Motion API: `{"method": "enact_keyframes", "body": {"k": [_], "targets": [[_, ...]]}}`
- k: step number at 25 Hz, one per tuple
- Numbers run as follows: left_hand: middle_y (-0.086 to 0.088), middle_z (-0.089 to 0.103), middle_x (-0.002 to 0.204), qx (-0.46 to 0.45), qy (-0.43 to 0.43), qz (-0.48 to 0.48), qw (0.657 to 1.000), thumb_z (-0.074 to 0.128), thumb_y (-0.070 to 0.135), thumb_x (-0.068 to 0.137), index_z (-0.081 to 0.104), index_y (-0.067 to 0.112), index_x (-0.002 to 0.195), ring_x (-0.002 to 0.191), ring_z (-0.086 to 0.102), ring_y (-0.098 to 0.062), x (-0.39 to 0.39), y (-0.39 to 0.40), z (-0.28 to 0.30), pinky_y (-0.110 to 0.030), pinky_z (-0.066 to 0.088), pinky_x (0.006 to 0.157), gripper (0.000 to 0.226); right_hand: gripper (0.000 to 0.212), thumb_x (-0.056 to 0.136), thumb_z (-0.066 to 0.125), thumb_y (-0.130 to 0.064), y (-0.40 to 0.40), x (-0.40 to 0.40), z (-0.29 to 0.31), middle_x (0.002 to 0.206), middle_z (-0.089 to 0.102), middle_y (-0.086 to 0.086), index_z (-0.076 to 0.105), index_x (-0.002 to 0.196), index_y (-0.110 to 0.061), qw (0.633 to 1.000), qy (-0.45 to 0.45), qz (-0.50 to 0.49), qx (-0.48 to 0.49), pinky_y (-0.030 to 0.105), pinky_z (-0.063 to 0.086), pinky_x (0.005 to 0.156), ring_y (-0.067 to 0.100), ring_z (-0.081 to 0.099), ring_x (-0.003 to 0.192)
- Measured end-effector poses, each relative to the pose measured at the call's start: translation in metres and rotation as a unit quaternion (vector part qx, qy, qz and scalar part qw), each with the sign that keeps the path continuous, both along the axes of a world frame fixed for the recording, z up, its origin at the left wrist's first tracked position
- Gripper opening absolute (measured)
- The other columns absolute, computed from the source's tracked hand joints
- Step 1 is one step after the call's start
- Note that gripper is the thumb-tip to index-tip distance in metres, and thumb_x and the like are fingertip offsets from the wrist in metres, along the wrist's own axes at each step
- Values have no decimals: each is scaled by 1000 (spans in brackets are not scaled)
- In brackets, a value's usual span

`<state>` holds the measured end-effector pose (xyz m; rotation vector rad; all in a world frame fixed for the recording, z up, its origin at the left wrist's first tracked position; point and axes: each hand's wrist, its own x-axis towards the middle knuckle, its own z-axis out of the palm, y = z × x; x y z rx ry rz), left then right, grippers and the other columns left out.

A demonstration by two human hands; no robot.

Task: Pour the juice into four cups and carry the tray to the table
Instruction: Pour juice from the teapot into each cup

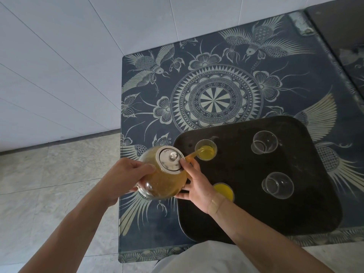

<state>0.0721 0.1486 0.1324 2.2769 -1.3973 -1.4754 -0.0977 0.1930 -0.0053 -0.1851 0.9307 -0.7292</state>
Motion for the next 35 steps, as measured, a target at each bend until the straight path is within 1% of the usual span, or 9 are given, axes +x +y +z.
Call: {"method": "enact_keyframes", "body": {"k": [6, 8, 10, 13, 15, 22, 25, 30, 35], "targets": [[6, 69, 54, -6, 2, -5, 1000, 70, 29, 87, 79, 19, 67, 77, 65, -25, 1, 2, 2, -49, 59, 87, 24, 96, 61, 78, -67, 3, 1, 3, 142, 57, 0, 38, 146, -45, 1000, -3, 0, -4, 52, 55, 88, 33, 58, 126], [5, 69, 55, -4, 2, -5, 1000, 70, 29, 87, 78, 21, 62, 76, 64, -26, 1, 4, 3, -48, 59, 86, 27, 95, 61, 78, -66, 3, 2, 3, 143, 57, 0, 39, 145, -44, 1000, -5, -1, -2, 51, 55, 87, 33, 58, 126], [4, 68, 56, -5, 3, -5, 1000, 70, 29, 87, 77, 21, 60, 76, 64, -25, 2, 5, 3, -46, 58, 85, 29, 87, 69, 76, -63, 4, 3, 2, 143, 58, 1, 39, 146, -44, 1000, -8, 0, 0, 54, 55, 91, 34, 58, 127], [-3, 71, 69, -10, 8, -3, 1000, 69, 28, 89, 79, 16, 73, 79, 66, -24, 3, 7, 5, -40, 59, 81, 23, 80, 74, 72, -61, 4, 5, 2, 142, 58, 1, 39, 145, -44, 1000, -10, 1, -1, 58, 52, 98, 35, 57, 127], [-4, 71, 68, -11, 10, -2, 1000, 68, 28, 89, 79, 13, 74, 76, 65, -22, 4, 8, 6, -35, 58, 76, 23, 80, 74, 72, -62, 5, 7, 2, 142, 58, 1, 39, 145, -45, 1000, -11, 2, -3, 61, 49, 101, 36, 57, 127], [11, 65, 47, -9, 6, -2, 1000, 68, 28, 89, 76, 21, 62, 70, 61, -18, 6, 10, 10, -36, 56, 76, 29, 79, 74, 72, -62, 5, 9, 3, 141, 58, 1, 40, 144, -45, 1000, -11, 5, -12, 63, 48, 103, 36, 58, 127], [11, 63, 45, -12, 6, -5, 1000, 68, 28, 90, 72, 24, 50, 67, 60, -16, 6, 11, 12, -35, 55, 74, 40, 79, 73, 72, -62, 6, 10, 4, 141, 59, 1, 40, 143, -45, 1000, -12, 5, -13, 63, 49, 102, 36, 59, 126], [12, 61, 43, -14, 3, -13, 1000, 66, 28, 91, 69, 26, 41, 64, 58, -14, 7, 13, 14, -33, 53, 73, 50, 74, 73, 72, -63, 8, 12, 5, 140, 60, -1, 43, 139, -45, 1000, -8, 5, -18, 61, 51, 101, 34, 60, 125], [11, 63, 45, -12, 7, -10, 1000, 67, 29, 90, 71, 27, 44, 65, 58, -15, 10, 14, 13, -36, 55, 75, 47, 72, 74, 72, -63, 9, 13, 5, 138, 61, -1, 44, 138, -45, 1000, -7, 9, -21, 62, 50, 102, 35, 60, 124]]}}
